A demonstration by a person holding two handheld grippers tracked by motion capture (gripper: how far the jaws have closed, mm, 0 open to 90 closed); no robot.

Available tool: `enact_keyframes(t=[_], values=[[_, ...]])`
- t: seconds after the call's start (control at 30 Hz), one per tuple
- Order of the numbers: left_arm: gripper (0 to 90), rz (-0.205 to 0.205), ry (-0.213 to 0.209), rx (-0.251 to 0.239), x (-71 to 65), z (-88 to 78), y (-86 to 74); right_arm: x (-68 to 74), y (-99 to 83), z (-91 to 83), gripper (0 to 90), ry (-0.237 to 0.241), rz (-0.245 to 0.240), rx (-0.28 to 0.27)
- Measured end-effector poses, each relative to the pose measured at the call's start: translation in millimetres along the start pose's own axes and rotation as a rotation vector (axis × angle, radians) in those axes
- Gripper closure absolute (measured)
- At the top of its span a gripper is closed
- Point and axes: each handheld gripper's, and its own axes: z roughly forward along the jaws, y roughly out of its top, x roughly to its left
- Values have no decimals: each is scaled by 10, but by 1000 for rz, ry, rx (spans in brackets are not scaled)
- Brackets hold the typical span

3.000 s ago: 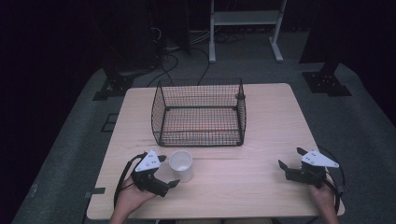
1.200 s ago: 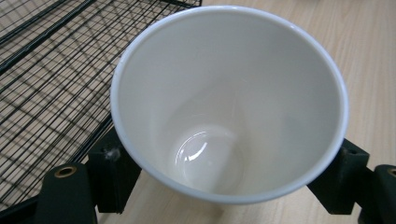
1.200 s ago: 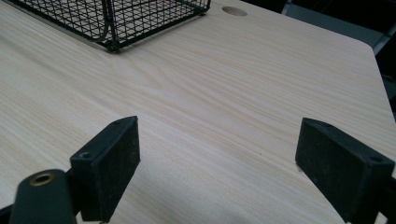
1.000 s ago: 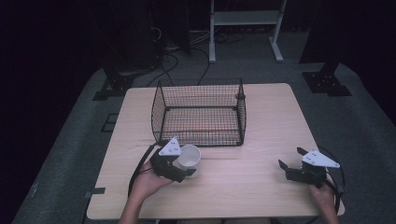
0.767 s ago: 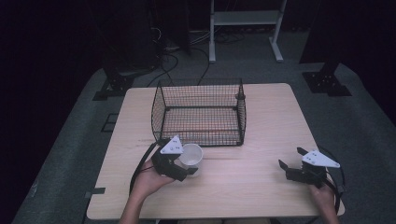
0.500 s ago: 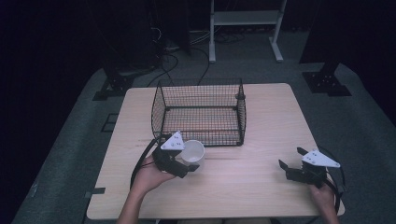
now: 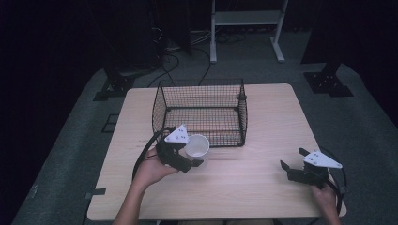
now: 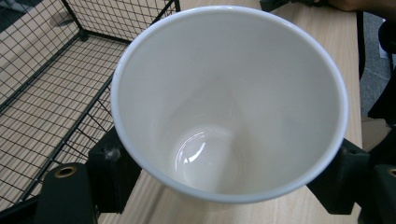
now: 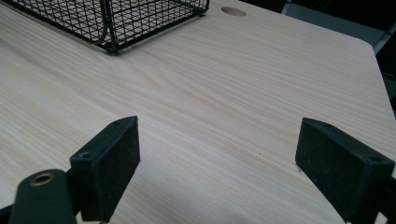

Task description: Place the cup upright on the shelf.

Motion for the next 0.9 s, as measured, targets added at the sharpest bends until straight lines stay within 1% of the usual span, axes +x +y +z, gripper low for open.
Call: enact_keyframes(t=[0.1,0.33,0.6,0.67,0.8,0.9], values=[[216,0,-7,-4,24,-3,24,0,0,1,131,-2,2,0],[216,5,-18,13,80,-10,103,-1,1,0,131,-1,3,2],[217,10,-23,26,184,-50,236,-3,1,0,131,-2,7,2],[216,10,-25,19,209,-63,273,-6,0,0,131,-4,8,0],[216,13,-24,29,279,-81,360,-6,0,0,131,-6,8,0],[217,16,-28,24,322,-95,430,-5,0,-1,131,-6,7,-2]])
